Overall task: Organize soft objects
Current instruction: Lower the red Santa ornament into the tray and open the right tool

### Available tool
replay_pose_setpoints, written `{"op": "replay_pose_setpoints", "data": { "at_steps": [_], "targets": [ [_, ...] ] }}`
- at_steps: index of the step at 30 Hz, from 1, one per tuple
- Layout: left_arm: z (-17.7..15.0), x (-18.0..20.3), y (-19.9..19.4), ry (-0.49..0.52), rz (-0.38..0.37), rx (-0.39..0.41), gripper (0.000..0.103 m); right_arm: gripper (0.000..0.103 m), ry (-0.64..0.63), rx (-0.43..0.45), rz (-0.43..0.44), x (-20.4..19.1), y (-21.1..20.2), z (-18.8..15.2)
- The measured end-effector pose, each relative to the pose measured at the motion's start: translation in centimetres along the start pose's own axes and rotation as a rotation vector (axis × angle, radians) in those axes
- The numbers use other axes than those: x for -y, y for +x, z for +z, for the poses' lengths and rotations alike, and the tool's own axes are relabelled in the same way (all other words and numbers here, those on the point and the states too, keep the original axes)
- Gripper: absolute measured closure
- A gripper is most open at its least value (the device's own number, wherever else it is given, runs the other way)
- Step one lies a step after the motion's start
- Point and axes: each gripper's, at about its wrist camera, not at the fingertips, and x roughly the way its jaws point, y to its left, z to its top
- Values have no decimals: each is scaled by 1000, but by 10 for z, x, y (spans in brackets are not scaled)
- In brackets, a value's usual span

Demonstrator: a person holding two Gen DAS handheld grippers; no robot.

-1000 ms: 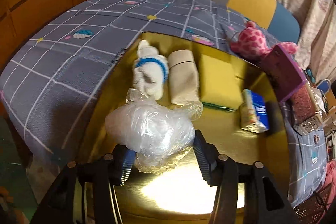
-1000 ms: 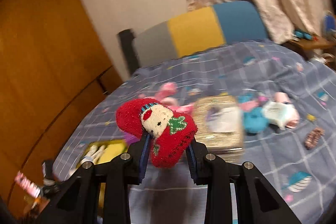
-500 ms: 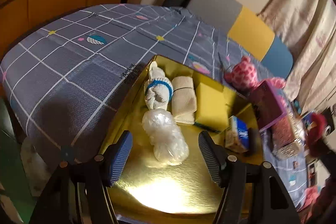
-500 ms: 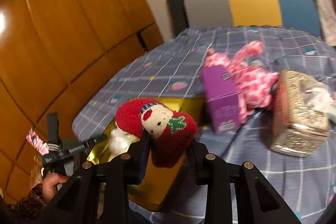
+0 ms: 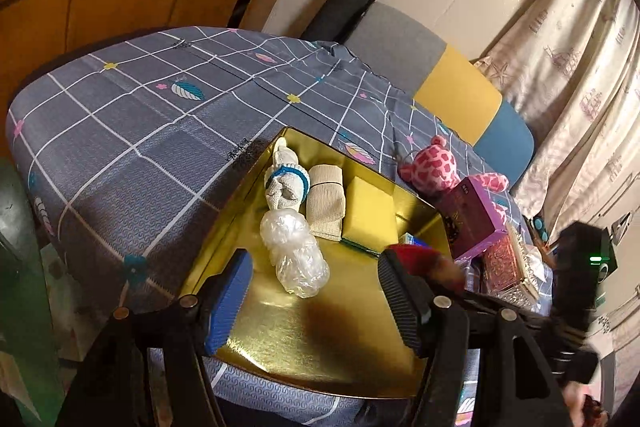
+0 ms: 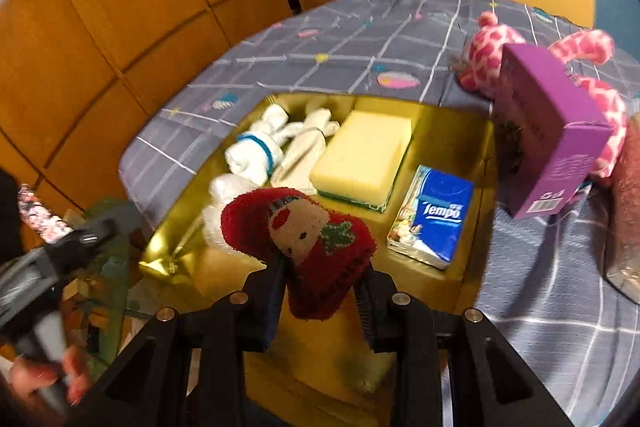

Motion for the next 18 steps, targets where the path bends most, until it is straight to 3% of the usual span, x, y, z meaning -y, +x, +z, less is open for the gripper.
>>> {"op": "replay_pose_setpoints", "data": {
  "at_steps": [7, 13, 18],
  "targets": [
    [-1, -10, -7, -37, -16, 12, 37, 70, 18, -41, -32, -4, 35, 10],
    [-3, -10, -8, -47, -27, 11, 37, 61, 41, -63, -28, -3, 50, 16],
    [-4, -8, -9, -45, -46, 15, 37, 46, 72, -21, -7, 3, 27, 12]
  ]
}}
